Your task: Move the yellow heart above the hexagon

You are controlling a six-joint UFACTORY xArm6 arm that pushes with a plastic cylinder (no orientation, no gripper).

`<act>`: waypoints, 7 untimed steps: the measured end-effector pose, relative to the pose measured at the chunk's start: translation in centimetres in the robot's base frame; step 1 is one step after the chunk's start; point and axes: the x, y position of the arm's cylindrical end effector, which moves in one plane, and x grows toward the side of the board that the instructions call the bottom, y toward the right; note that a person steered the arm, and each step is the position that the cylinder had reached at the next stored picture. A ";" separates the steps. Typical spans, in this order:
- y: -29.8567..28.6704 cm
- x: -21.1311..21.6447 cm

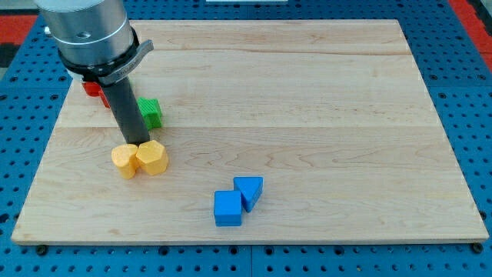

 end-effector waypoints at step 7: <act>-6.6 -0.9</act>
